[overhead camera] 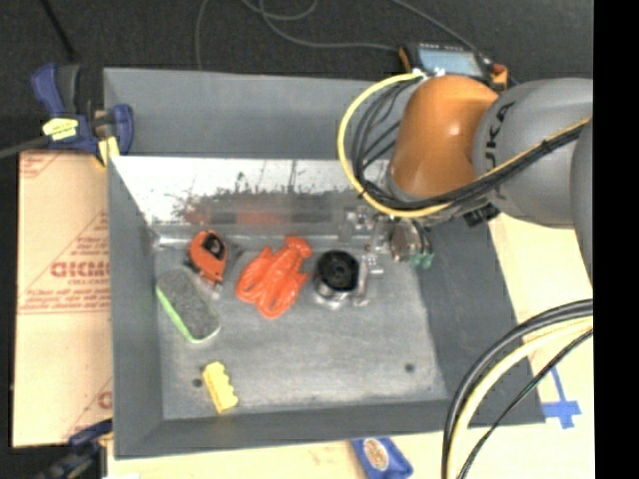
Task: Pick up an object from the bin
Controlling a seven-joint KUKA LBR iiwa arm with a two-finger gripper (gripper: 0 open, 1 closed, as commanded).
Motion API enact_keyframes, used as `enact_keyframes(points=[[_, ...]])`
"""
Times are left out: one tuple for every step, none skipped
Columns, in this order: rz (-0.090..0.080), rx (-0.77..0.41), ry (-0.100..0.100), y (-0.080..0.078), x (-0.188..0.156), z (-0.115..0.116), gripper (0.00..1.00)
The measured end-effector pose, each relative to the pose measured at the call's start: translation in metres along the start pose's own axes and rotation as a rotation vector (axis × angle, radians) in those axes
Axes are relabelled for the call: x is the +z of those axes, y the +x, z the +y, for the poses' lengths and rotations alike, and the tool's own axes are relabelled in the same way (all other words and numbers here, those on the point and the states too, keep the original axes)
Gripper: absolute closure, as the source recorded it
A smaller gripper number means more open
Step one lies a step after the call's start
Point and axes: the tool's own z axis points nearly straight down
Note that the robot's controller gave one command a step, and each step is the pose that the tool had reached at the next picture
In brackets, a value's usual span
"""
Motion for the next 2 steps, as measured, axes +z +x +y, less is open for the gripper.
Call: enact_keyframes(points=[[-0.008, 0.000, 0.000, -0.0017, -0.0053, -0.0001, 0.00], [-0.009, 0.026, -0.001, -0.0048, 0.0006, 0.0008, 0.00]])
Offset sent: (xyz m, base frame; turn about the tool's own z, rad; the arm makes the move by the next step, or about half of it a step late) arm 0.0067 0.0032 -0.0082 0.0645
